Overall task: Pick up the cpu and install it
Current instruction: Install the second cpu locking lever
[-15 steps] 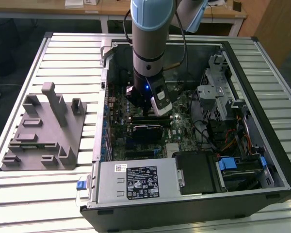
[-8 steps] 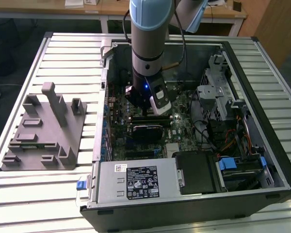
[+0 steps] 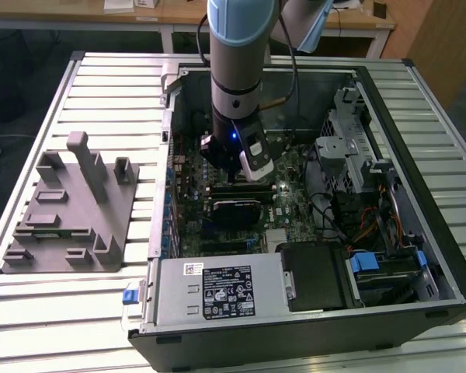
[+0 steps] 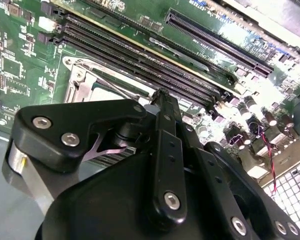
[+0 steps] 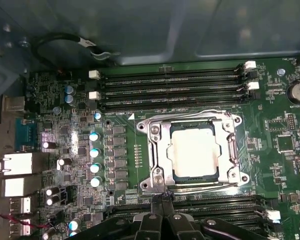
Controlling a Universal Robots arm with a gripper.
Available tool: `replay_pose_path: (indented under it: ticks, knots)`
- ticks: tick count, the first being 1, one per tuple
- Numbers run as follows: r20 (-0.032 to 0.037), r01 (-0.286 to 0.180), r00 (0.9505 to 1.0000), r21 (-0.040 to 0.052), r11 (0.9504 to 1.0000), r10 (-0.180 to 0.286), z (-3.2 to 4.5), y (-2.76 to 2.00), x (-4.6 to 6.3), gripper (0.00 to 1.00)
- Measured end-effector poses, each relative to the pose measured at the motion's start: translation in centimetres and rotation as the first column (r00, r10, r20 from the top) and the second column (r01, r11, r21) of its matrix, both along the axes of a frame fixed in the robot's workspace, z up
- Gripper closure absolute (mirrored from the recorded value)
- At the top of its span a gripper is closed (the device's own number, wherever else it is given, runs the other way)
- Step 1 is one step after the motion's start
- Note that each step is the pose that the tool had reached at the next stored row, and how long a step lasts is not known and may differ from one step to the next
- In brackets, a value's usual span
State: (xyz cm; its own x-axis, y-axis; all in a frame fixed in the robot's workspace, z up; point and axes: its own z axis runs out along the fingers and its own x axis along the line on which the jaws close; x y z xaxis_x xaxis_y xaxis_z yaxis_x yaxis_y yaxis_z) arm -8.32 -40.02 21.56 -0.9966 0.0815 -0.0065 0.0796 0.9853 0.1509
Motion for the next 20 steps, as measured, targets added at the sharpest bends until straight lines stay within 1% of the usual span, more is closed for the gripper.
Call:
replay_pose_path:
  ticks: [2,9,13,16,18,20]
  knots:
    - [0.0002,0.0,1.0,0.0003,1.0,0.0,0.19,0.0,0.0,0.89]
    - [0.0,0.0,1.0,0.0001,1.0,0.0,1.4,0.0,0.0,0.89]
    - [0.0001,0.0,1.0,0.0002,1.0,0.0,1.83,0.0,0.0,0.89]
    - [-0.0001,0.0,1.0,0.0012,1.0,0.0,2.36,0.02,0.1,0.89]
    - [0.0002,0.0,1.0,0.0002,1.0,0.0,2.8,0.01,0.1,0.89]
    - [0.0001,0.0,1.0,0.0002,1.0,0.0,3.05,0.0,0.1,0.89]
